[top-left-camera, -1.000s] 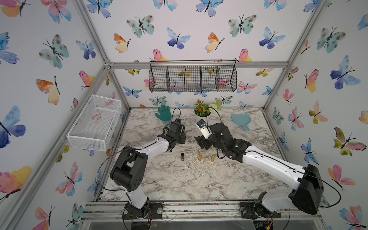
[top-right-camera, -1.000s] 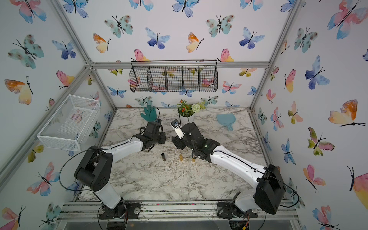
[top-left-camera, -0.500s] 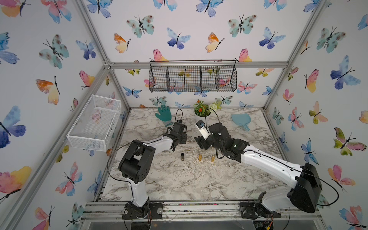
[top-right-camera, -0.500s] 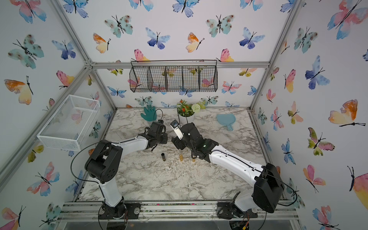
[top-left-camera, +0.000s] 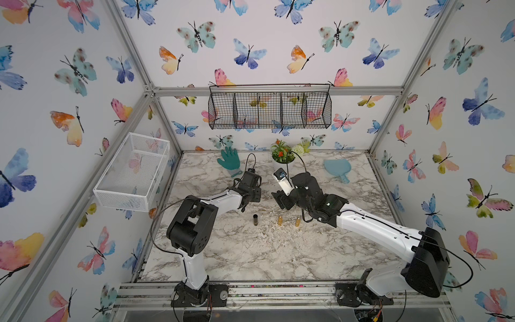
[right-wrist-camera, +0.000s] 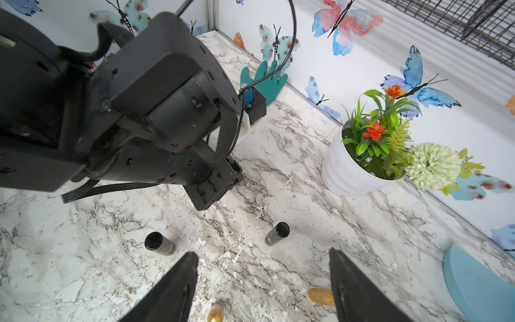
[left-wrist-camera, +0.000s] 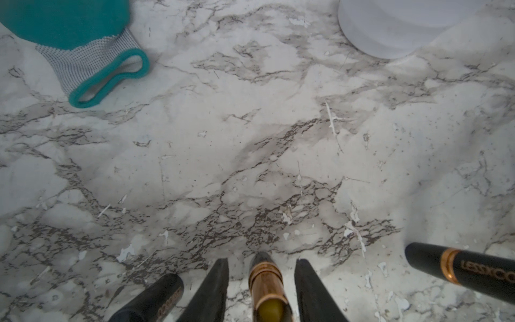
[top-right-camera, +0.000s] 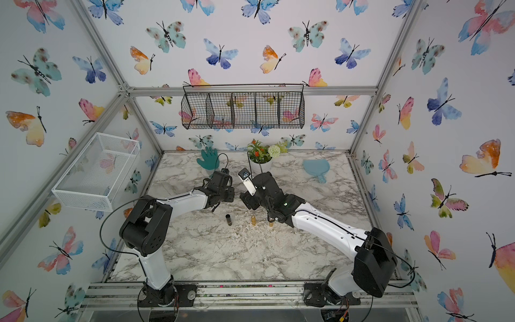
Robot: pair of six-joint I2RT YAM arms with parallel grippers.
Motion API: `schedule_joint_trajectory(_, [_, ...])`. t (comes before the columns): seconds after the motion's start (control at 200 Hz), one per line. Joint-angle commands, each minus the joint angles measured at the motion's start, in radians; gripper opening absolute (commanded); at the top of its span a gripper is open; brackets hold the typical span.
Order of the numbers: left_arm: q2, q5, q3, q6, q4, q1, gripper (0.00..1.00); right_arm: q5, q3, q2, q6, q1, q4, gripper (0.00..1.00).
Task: Open the lipstick cap
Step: Place the lipstick at the center of the board, then pick up the lipstick at the center of the board.
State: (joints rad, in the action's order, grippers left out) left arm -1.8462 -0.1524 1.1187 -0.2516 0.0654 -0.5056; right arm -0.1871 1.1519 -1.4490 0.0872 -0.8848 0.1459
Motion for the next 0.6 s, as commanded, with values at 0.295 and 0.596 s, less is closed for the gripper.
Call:
schedule_joint_trajectory(0.295, [0.127,0.193,0.225,0.009,0.268,0.0,0.69,-0.031,0.002,0.083,-0.022,-0.006,0.031,0.76])
schedule_joint_trajectory(0.596, [0.035,0.295,0.402,-0.018,0.406,-0.088,0.71,-0.114,0.041,0.22,-0.018,-0.007,0.123,0.78])
